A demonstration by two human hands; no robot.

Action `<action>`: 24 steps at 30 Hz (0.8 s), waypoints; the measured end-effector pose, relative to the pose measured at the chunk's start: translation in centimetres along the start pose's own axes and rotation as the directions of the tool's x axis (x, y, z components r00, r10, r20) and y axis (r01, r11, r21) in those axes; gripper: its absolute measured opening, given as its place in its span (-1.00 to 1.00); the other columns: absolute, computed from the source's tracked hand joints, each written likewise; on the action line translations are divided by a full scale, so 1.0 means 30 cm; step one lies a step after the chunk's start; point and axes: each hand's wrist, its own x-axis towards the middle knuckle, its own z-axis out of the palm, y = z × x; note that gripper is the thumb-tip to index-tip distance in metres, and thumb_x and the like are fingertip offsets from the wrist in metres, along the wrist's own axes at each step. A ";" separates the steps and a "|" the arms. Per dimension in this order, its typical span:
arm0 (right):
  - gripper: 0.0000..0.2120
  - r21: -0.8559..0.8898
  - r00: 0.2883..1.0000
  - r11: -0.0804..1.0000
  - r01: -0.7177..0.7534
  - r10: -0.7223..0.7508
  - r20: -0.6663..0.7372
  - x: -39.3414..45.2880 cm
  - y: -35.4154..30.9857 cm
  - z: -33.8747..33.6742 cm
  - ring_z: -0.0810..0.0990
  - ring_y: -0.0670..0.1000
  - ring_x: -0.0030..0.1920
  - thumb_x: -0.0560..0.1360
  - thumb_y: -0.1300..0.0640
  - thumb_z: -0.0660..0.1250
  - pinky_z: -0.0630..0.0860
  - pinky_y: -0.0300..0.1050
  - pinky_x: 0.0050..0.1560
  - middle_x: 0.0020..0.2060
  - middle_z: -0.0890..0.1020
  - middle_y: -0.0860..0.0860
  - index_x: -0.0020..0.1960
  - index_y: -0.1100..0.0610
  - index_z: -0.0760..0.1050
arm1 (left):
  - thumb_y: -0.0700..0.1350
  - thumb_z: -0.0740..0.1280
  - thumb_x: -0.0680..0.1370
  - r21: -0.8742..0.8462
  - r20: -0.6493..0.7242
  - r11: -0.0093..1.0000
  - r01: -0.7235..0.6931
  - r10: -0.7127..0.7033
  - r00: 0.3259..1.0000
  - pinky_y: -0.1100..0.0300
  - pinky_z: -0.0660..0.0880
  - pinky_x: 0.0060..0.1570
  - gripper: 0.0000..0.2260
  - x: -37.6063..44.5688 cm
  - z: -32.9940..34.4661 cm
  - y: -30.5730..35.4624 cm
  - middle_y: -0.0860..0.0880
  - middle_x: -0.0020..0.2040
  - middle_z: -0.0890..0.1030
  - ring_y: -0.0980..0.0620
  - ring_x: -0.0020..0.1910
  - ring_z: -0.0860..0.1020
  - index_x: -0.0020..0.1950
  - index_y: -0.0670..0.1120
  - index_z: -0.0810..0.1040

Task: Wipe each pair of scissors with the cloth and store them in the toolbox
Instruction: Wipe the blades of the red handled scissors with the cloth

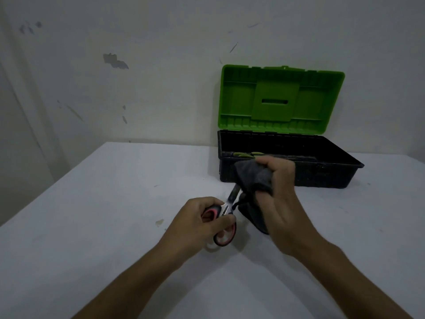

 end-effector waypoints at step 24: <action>-0.81 -0.512 0.804 0.648 0.564 -0.572 0.161 0.133 0.031 0.132 0.52 0.18 -0.10 0.59 0.25 0.27 0.49 -0.03 -0.05 0.01 0.59 0.22 0.20 0.16 0.45 | -0.22 0.38 0.52 -0.298 0.080 0.953 0.050 -0.028 0.996 0.34 0.19 -0.61 -0.74 -0.037 -0.150 0.078 -0.01 -0.52 0.39 0.14 -0.58 0.30 -0.35 -0.18 0.44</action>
